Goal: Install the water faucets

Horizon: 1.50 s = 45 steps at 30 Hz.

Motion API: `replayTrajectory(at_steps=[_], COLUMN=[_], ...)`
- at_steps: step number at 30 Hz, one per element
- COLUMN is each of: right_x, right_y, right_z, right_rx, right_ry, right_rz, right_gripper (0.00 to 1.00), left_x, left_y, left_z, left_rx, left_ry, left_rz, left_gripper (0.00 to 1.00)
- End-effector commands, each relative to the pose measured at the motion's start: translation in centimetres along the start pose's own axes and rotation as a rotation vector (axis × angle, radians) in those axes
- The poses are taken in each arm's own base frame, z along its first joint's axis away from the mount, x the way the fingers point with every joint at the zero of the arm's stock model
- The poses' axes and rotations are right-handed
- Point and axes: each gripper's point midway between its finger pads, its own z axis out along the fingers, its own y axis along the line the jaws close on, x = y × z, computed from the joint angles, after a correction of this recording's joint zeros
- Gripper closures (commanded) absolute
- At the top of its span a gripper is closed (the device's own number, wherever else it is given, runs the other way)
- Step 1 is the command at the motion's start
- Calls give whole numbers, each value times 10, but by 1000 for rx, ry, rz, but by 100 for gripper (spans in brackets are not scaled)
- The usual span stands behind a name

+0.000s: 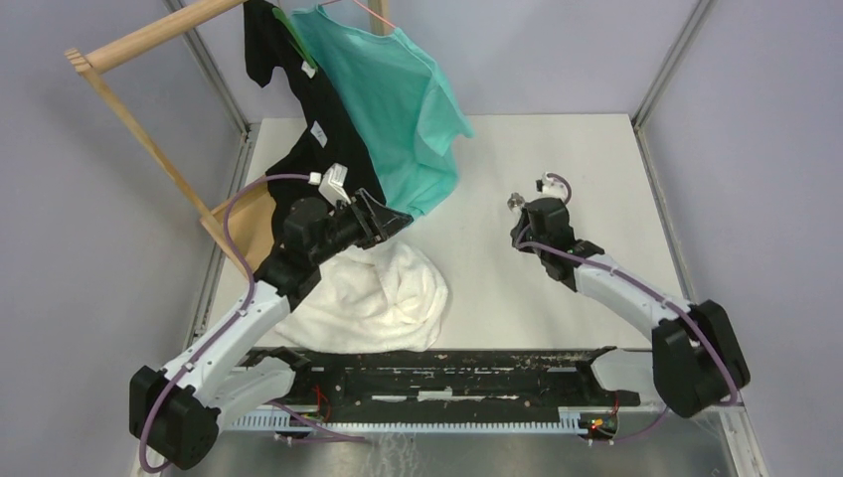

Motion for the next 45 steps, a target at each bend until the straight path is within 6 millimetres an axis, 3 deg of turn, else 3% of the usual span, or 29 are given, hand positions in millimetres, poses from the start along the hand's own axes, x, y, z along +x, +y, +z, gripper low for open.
replayTrajectory(at_steps=[1, 4, 7, 9, 11, 13, 20, 24, 28, 33, 37, 41, 45], right_x=[-64, -60, -45, -39, -40, -49, -128, -148, -150, -143, -142, -142, -141], right_y=[-12, -30, -48, -57, -62, -69, -81, -89, -104, -115, -119, -117, -117], right_z=[24, 37, 45, 43, 33, 17, -77, -124, -159, -183, -200, -206, -210], right_rx=[100, 170, 225, 249, 266, 312, 495, 538, 599, 617, 616, 584, 582], right_ry=[-213, -191, -122, -93, -91, -92, -145, -204, -229, -251, -283, -296, -307], right_rz=[48, 54, 30, 33, 36, 16, -16, 10, 9, 1, 33, 40, 58], right_gripper=[99, 93, 49, 17, 3, 0, 0, 0, 0, 0, 0, 0, 0], left_x=[1, -1, -8, -12, -18, -25, -54, -66, -74, -68, -63, -64, -46], left_y=[10, 12, 22, 25, 28, 34, 33, 23, 27, 29, 14, 11, 4], left_z=[-11, -12, -15, -20, -26, -33, -57, -71, -89, -97, -98, -103, -95], left_rx=[-69, -81, -138, -163, -192, -242, -333, -383, -479, -457, -369, -357, -277], left_ry=[18, 11, -42, -69, -94, -124, -246, -244, -206, -220, -229, -243, -140], left_rz=[166, 169, 150, 166, 203, 230, 280, 323, 413, 432, 421, 427, 483], left_gripper=[33, 29, 21, 2, 1, 1, 1, 1, 1, 1, 1, 1, 1])
